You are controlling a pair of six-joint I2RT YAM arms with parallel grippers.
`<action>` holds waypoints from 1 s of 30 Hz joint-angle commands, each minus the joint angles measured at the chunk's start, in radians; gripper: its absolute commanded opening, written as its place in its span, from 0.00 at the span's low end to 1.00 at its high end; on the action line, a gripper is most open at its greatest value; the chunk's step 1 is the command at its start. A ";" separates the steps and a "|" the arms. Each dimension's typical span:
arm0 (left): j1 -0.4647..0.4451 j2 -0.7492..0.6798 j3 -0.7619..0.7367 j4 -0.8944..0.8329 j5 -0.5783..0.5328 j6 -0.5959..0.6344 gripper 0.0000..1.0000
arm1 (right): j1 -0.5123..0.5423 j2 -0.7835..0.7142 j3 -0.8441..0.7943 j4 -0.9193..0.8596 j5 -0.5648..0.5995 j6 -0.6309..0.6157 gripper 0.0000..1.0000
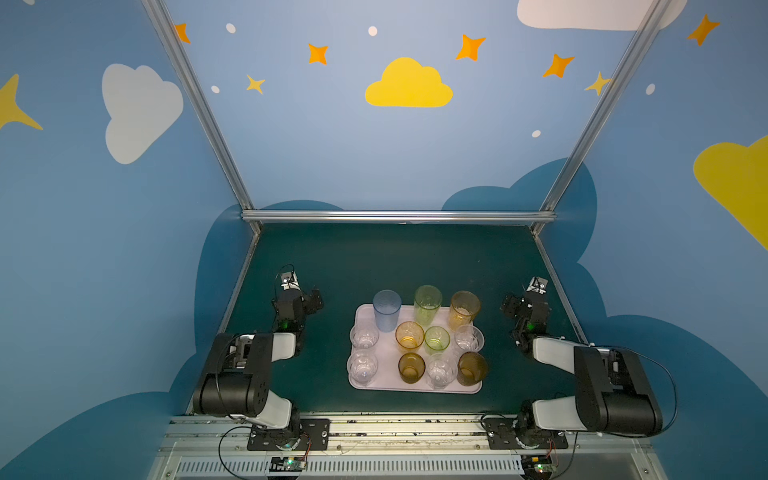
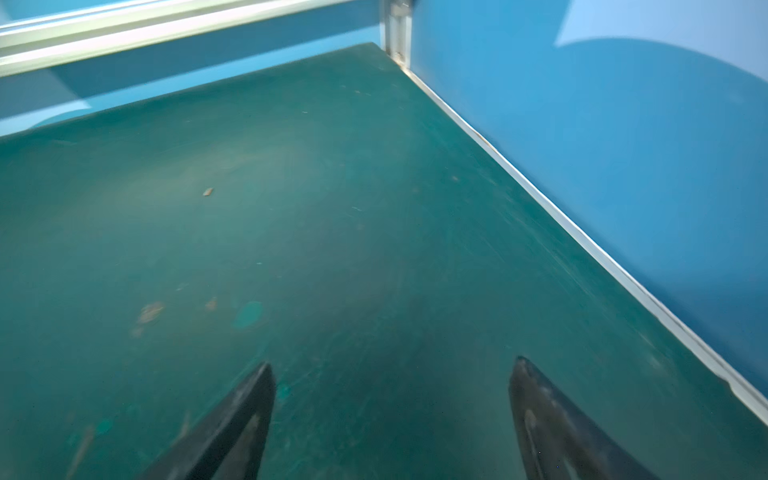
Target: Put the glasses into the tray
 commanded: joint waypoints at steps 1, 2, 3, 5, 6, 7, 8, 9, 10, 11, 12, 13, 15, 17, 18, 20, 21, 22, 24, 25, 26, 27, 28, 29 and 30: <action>0.004 0.011 0.010 -0.009 -0.008 -0.011 1.00 | 0.033 0.045 0.027 0.096 -0.085 -0.090 0.87; 0.002 0.010 0.012 -0.008 -0.008 -0.011 1.00 | 0.044 0.060 0.045 0.087 -0.110 -0.114 0.87; 0.003 0.012 0.010 -0.008 -0.008 -0.011 1.00 | 0.051 0.073 0.065 0.064 -0.128 -0.131 0.87; 0.004 0.010 0.009 -0.008 -0.008 -0.011 1.00 | 0.059 0.076 0.063 0.069 -0.125 -0.138 0.87; 0.003 0.010 0.009 -0.008 -0.008 -0.011 1.00 | 0.052 0.076 0.059 0.072 -0.152 -0.140 0.87; 0.003 0.010 0.010 -0.008 -0.008 -0.011 1.00 | 0.048 0.077 0.050 0.089 -0.177 -0.146 0.87; 0.003 0.010 0.010 -0.009 -0.008 -0.011 1.00 | 0.045 0.084 0.035 0.116 -0.217 -0.158 0.87; 0.002 0.010 0.009 -0.009 -0.008 -0.011 1.00 | 0.038 0.107 0.008 0.173 -0.245 -0.164 0.87; 0.003 0.010 0.010 -0.008 -0.008 -0.011 1.00 | 0.037 0.140 -0.018 0.284 -0.245 -0.170 0.87; 0.003 0.010 0.009 -0.008 -0.008 -0.011 1.00 | 0.037 0.137 -0.017 0.287 -0.246 -0.170 0.87; 0.003 0.010 0.010 -0.008 -0.008 -0.011 1.00 | 0.037 0.110 0.001 0.208 -0.247 -0.164 0.87; 0.002 0.010 0.009 -0.008 -0.008 -0.011 1.00 | 0.033 0.106 0.007 0.175 -0.258 -0.163 0.87; 0.002 0.010 0.010 -0.008 -0.007 -0.011 1.00 | 0.033 0.127 -0.011 0.251 -0.253 -0.164 0.87; 0.003 0.010 0.009 -0.008 -0.008 -0.011 1.00 | 0.030 0.106 0.006 0.185 -0.261 -0.162 0.87; 0.002 0.010 0.010 -0.008 -0.008 -0.011 1.00 | 0.030 0.117 -0.002 0.222 -0.258 -0.158 0.87; 0.002 0.009 0.009 -0.008 -0.008 -0.011 1.00 | 0.030 0.108 0.004 0.191 -0.260 -0.161 0.87; 0.002 0.010 0.009 -0.008 -0.008 -0.011 1.00 | 0.030 0.110 0.003 0.194 -0.260 -0.162 0.87; 0.003 0.010 0.009 -0.008 -0.008 -0.011 1.00 | 0.029 0.116 -0.002 0.215 -0.258 -0.158 0.87; 0.002 0.010 0.010 -0.008 -0.008 -0.011 1.00 | 0.031 0.109 0.003 0.194 -0.260 -0.162 0.87; 0.002 0.010 0.010 -0.008 -0.008 -0.011 1.00 | 0.031 0.113 0.001 0.208 -0.258 -0.160 0.87; 0.003 0.010 0.009 -0.008 -0.008 -0.011 1.00 | 0.031 0.113 0.001 0.205 -0.258 -0.160 0.87; 0.002 0.012 0.011 -0.008 -0.008 -0.011 1.00 | 0.031 0.109 0.002 0.197 -0.259 -0.160 0.87; 0.002 0.011 0.011 -0.010 -0.008 -0.011 1.00 | 0.031 0.113 0.002 0.204 -0.259 -0.160 0.88; 0.002 0.010 0.011 -0.010 -0.008 -0.011 1.00 | 0.031 0.112 0.002 0.204 -0.258 -0.161 0.87; 0.002 0.010 0.011 -0.010 -0.008 -0.011 1.00 | 0.030 0.111 0.002 0.200 -0.259 -0.160 0.87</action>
